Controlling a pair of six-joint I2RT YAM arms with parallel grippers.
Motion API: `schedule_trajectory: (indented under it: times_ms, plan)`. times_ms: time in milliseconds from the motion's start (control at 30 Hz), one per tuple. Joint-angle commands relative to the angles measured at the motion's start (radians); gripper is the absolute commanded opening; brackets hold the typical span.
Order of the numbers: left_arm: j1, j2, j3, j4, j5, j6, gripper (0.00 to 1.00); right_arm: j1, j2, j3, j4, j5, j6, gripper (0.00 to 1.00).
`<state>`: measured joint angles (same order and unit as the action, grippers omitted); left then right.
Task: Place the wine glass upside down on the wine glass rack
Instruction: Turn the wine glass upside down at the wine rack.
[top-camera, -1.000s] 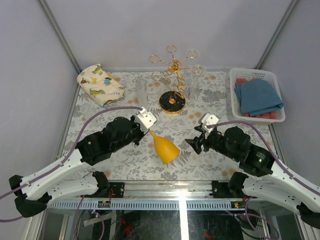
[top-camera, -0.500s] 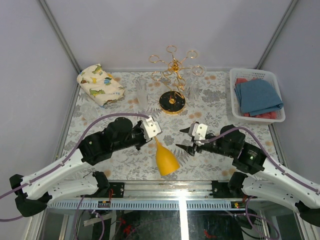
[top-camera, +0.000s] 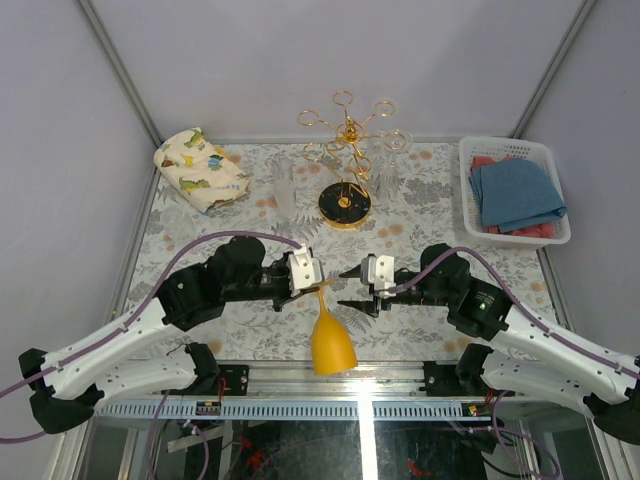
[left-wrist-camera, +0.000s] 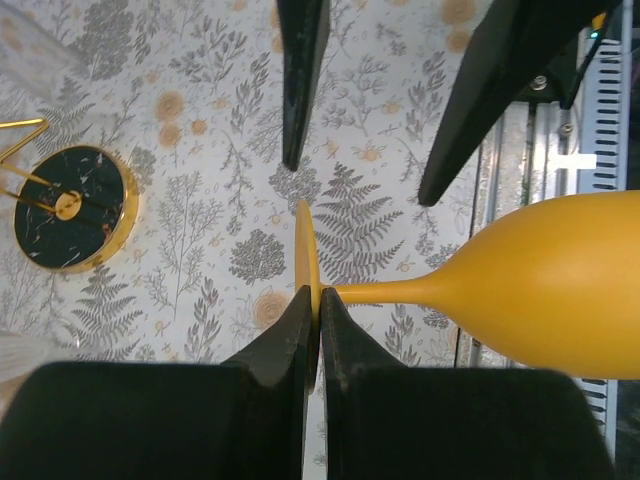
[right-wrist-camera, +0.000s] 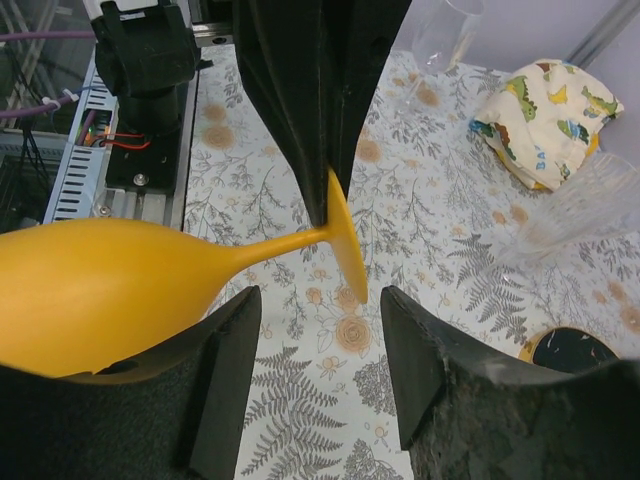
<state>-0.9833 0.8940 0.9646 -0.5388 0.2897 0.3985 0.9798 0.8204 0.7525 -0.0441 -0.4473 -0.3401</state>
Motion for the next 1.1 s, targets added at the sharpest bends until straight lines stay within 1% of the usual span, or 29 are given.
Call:
schedule_trajectory:
  times_ms: [0, 133, 233, 300, 467, 700, 767, 833, 867, 900, 1067]
  plan:
    - [-0.011, -0.025, 0.005, 0.010, 0.102, 0.017, 0.00, 0.002, 0.015, 0.021, 0.084, -0.043, -0.022, 0.58]
    - [-0.011, -0.028, -0.002, 0.008, 0.136, 0.019, 0.00, 0.003, 0.042, 0.036, 0.071, -0.056, -0.028, 0.58]
    - [-0.011, -0.032, -0.006, 0.009, 0.158, 0.019, 0.00, 0.002, 0.056, 0.038, 0.070, -0.085, -0.019, 0.55]
    - [-0.011, -0.032, -0.009, 0.012, 0.163, 0.019, 0.00, 0.002, 0.065, 0.045, 0.064, -0.105, -0.015, 0.50]
    - [-0.011, -0.018, -0.009, 0.017, 0.147, 0.012, 0.00, 0.003, 0.090, 0.056, 0.063, -0.143, -0.013, 0.29]
    - [-0.012, -0.024, -0.016, 0.030, 0.148, 0.005, 0.00, 0.003, 0.122, 0.060, 0.084, -0.165, -0.026, 0.19]
    - [-0.012, -0.024, -0.019, 0.037, 0.141, 0.003, 0.03, 0.002, 0.131, 0.061, 0.086, -0.172, -0.032, 0.15]
    - [-0.012, -0.023, -0.022, 0.045, 0.129, -0.009, 0.07, 0.003, 0.137, 0.064, 0.082, -0.176, -0.040, 0.07]
    - [-0.011, -0.024, -0.022, 0.050, 0.117, -0.021, 0.12, 0.003, 0.140, 0.065, 0.079, -0.177, -0.047, 0.02]
    - [-0.012, -0.025, -0.018, 0.054, 0.103, -0.038, 0.16, 0.003, 0.141, 0.064, 0.074, -0.176, -0.054, 0.00]
    - [-0.012, -0.056, -0.006, 0.080, 0.049, -0.085, 0.28, 0.002, 0.137, 0.053, 0.040, -0.132, -0.107, 0.00]
